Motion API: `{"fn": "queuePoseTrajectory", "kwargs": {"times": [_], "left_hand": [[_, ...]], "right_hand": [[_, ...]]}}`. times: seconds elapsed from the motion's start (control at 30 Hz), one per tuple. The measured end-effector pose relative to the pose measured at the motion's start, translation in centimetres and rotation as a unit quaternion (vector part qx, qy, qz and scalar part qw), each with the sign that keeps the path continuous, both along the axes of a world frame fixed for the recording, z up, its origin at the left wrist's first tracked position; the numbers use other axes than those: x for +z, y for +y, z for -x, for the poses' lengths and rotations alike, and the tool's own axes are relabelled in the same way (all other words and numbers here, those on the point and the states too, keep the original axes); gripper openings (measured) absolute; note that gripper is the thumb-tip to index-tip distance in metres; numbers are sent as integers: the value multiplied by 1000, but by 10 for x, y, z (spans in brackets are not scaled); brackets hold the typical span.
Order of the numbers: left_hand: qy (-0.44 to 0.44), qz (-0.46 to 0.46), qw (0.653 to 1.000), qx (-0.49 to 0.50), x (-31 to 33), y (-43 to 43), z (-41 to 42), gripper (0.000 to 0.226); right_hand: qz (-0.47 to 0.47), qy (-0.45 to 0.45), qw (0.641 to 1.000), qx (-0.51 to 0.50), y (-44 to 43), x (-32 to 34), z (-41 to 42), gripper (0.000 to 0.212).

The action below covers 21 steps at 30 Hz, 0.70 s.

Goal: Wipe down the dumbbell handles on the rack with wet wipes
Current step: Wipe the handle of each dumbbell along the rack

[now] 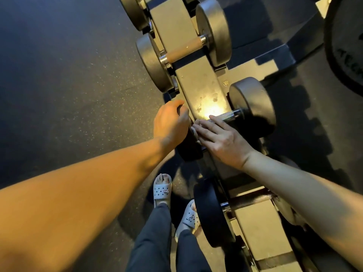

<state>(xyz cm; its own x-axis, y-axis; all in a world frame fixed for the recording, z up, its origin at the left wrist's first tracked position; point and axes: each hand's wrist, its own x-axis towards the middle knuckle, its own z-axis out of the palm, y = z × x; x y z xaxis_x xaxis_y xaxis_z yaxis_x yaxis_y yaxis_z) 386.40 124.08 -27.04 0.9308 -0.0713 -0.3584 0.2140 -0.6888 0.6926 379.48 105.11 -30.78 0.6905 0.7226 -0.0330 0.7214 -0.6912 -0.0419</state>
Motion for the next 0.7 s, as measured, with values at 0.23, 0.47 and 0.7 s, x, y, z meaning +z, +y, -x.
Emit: {"fn": "queuePoseTrajectory", "kwargs": {"times": [0.23, 0.47, 0.7], "left_hand": [[-6, -4, 1000, 19, 3, 0, 2, 30], [-10, -17, 1000, 1, -2, 3, -1, 35], [-8, -9, 1000, 21, -7, 0, 0, 32]], "right_hand": [[-42, 238, 954, -179, 37, 41, -33, 23], [59, 531, 795, -287, 60, 58, -130, 9], [1, 289, 910, -297, 47, 37, -60, 31]]}}
